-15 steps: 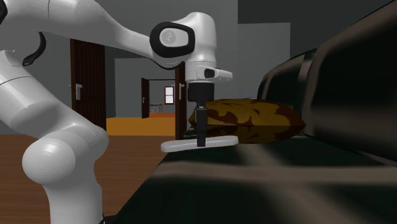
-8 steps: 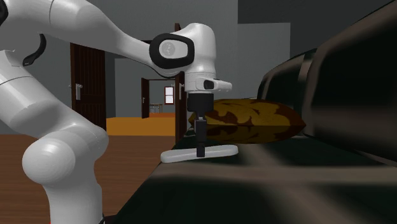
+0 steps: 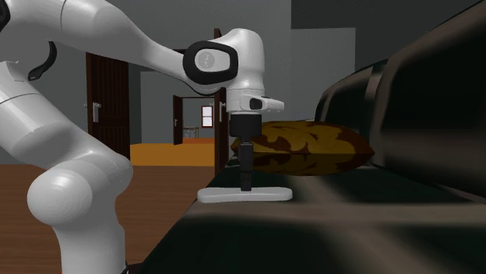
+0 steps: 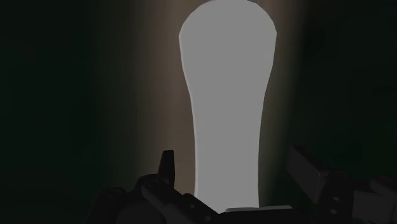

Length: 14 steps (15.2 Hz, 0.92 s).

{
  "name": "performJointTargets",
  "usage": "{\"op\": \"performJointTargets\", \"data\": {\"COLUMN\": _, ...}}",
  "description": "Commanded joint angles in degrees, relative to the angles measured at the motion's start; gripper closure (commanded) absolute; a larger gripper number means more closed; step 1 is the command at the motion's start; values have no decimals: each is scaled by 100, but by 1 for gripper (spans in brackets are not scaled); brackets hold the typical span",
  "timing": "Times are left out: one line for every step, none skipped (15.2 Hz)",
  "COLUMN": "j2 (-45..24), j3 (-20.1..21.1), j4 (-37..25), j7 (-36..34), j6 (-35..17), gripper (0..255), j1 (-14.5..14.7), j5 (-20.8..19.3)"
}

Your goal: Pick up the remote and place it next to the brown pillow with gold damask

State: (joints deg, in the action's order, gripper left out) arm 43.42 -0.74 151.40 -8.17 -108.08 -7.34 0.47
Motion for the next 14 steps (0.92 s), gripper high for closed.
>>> {"op": "performJointTargets", "data": {"j2": 0, "j3": 0, "j4": 0, "j7": 0, "j6": 0, "gripper": 0, "j1": 0, "j5": 0}}
{"op": "performJointTargets", "data": {"j2": 0, "j3": 0, "j4": 0, "j7": 0, "j6": 0, "gripper": 0, "j1": 0, "j5": 0}}
{"op": "performJointTargets", "data": {"j2": 0, "j3": 0, "j4": 0, "j7": 0, "j6": 0, "gripper": 0, "j1": 0, "j5": 0}}
{"op": "performJointTargets", "data": {"j2": 24, "j3": -1, "j4": -179, "j7": 0, "j6": 203, "gripper": 0, "j1": -1, "j5": -1}}
{"op": "performJointTargets", "data": {"j2": 38, "j3": -2, "j4": -364, "j7": -1, "j6": 401, "gripper": 0, "j1": -2, "j5": -3}}
{"op": "performJointTargets", "data": {"j2": 42, "j3": -4, "j4": -554, "j7": -1, "j6": 596, "gripper": 0, "j1": -2, "j5": -4}}
{"op": "performJointTargets", "data": {"j2": 40, "j3": -5, "j4": -707, "j7": -2, "j6": 746, "gripper": 0, "j1": -2, "j5": -5}}
{"op": "performJointTargets", "data": {"j2": 40, "j3": -5, "j4": -707, "j7": -1, "j6": 746, "gripper": 0, "j1": -3, "j5": -5}}
{"op": "performJointTargets", "data": {"j2": 41, "j3": -5, "j4": -706, "j7": -1, "j6": 747, "gripper": 0, "j1": -3, "j5": -5}}
{"op": "performJointTargets", "data": {"j2": 40, "j3": -5, "j4": -707, "j7": -1, "j6": 747, "gripper": 0, "j1": -3, "j5": -5}}
{"op": "performJointTargets", "data": {"j2": 40, "j3": -4, "j4": -707, "j7": -1, "j6": 746, "gripper": 0, "j1": -3, "j5": -5}}
{"op": "performJointTargets", "data": {"j2": 40, "j3": -4, "j4": -707, "j7": -1, "j6": 746, "gripper": 0, "j1": -3, "j5": -5}}
{"op": "performJointTargets", "data": {"j2": 40, "j3": -4, "j4": -707, "j7": -1, "j6": 746, "gripper": 0, "j1": -3, "j5": -5}}
{"op": "performJointTargets", "data": {"j2": 40, "j3": -4, "j4": -707, "j7": -1, "j6": 746, "gripper": 0, "j1": -3, "j5": -5}}
